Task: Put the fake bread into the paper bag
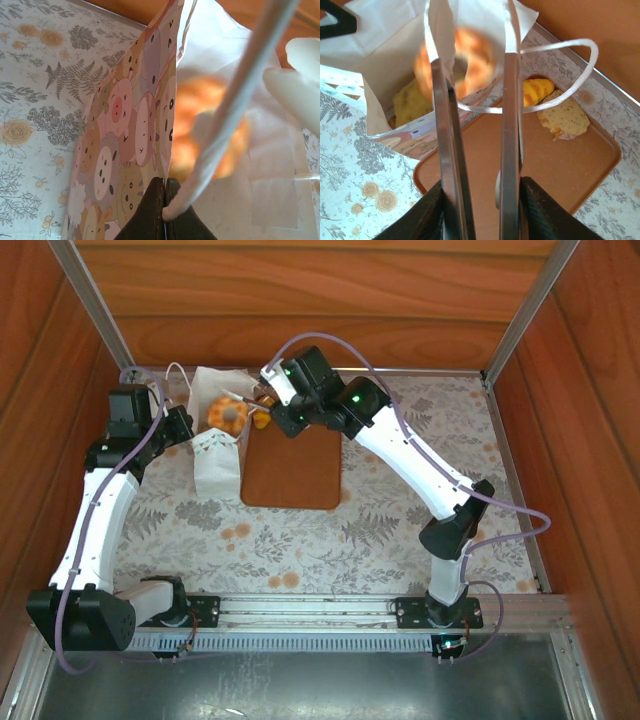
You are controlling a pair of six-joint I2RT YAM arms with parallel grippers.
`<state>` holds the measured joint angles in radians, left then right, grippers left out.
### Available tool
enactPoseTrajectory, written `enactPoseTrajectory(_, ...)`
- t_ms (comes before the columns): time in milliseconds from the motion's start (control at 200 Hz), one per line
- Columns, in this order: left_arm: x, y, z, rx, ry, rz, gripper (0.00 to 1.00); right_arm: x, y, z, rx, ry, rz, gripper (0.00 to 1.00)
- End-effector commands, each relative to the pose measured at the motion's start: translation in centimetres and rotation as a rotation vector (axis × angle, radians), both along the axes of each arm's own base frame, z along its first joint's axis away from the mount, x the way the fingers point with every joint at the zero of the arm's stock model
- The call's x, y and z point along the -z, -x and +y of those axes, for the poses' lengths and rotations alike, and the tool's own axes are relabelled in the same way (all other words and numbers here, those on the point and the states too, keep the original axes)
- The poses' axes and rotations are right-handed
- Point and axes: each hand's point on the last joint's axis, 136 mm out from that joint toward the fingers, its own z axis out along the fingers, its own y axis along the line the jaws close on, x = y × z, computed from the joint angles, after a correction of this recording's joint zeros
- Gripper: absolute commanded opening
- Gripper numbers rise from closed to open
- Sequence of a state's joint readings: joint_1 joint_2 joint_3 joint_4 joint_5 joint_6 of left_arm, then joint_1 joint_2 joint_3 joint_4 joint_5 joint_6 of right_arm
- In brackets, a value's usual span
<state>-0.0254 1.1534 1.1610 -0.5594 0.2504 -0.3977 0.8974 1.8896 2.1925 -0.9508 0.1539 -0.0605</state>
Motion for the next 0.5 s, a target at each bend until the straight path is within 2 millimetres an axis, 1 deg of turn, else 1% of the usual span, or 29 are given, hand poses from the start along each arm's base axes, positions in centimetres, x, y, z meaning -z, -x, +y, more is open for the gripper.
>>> enactPoseTrajectory(0, -1.1, -0.5, -0.2, 0.015, 0.011, -0.040, 0.00, -4.1, 0.6, -0.2, -0.011, -0.072, -0.072, 0.41)
enactPoseTrajectory(120, -1.1, -0.5, -0.2, 0.015, 0.011, -0.040, 0.00, -6.4, 1.0, -1.0, 0.000, -0.111, -0.110, 0.41)
enactPoseTrajectory(170, -1.0, -0.5, -0.1, 0.014, 0.010, -0.039, 0.00, -7.8, 1.2, -1.8, 0.012, -0.136, -0.140, 0.41)
enactPoseTrajectory(250, -1.1, -0.5, -0.1, 0.013, 0.011, -0.041, 0.00, -9.3, 1.2, -2.9, 0.034, -0.160, -0.172, 0.42)
enactPoseTrajectory(300, -1.1, -0.5, -0.1, 0.014, 0.011, -0.040, 0.00, -10.2, 1.0, -4.1, 0.058, -0.181, -0.181, 0.43)
enactPoseTrajectory(390, -1.1, -0.5, -0.2, 0.015, 0.011, -0.041, 0.00, -10.5, 0.2, -6.2, 0.109, -0.215, -0.163, 0.43)
enactPoseTrajectory(425, -1.1, -0.4, -0.2, 0.014, 0.010, -0.041, 0.00, -9.6, -0.6, -6.9, 0.133, -0.219, -0.130, 0.43)
enactPoseTrajectory(440, -1.0, -0.5, -0.2, 0.014, 0.011, -0.040, 0.00, -10.3, -0.4, -7.9, 0.142, -0.242, -0.133, 0.43)
enactPoseTrajectory(450, -1.0, -0.5, -0.2, 0.015, 0.011, -0.039, 0.00, -10.3, -0.5, -8.2, 0.148, -0.248, -0.127, 0.43)
enactPoseTrajectory(495, -1.1, -0.5, -0.2, 0.014, 0.010, -0.041, 0.00, -9.6, -1.2, -9.3, 0.177, -0.269, -0.085, 0.43)
